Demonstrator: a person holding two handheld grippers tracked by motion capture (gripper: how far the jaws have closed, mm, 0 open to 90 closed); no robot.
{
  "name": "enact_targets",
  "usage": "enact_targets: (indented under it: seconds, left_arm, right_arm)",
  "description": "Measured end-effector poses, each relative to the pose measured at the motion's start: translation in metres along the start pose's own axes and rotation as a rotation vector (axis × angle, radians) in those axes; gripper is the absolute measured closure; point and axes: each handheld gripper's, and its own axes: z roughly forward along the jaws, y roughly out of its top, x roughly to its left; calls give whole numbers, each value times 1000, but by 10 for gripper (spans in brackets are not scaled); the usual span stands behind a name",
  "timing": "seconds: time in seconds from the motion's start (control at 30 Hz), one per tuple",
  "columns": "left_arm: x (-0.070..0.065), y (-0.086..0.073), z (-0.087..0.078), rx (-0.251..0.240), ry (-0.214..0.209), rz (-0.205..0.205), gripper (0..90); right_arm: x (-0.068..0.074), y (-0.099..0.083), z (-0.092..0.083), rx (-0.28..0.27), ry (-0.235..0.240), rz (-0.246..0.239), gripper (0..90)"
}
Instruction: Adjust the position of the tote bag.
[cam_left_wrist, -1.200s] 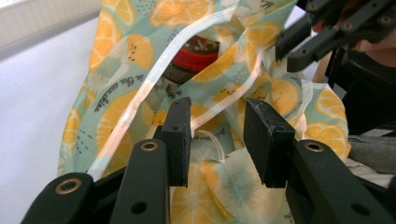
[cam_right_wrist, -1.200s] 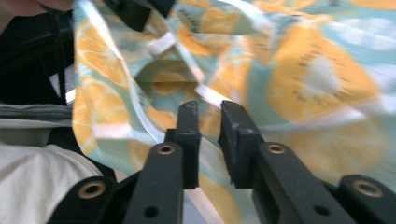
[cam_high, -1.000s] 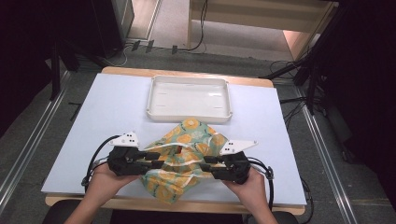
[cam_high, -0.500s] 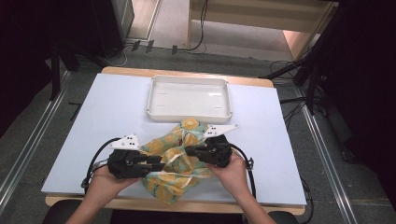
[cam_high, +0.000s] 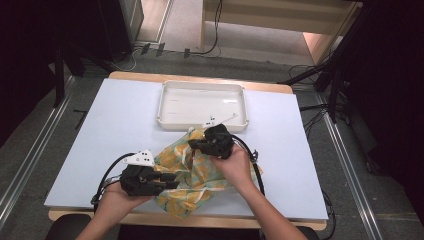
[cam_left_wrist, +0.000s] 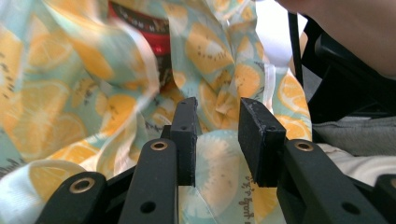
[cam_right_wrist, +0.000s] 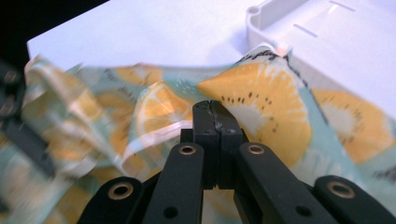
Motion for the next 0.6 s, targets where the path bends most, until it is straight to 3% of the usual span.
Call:
enact_targets:
  seconds: [0.27, 0.4, 0.6]
  left_arm:
    - [2, -8, 7, 13, -12, -8, 681]
    - [7, -12, 8, 9, -11, -20, 686]
    - [13, -18, 10, 33, -10, -35, 686]
  right_arm:
    - [-25, 21, 18, 8, -28, 35, 900]
    - [-41, 31, 24, -11, -24, 78, 900]
    - [-63, 40, 36, 22, -92, 73, 900]
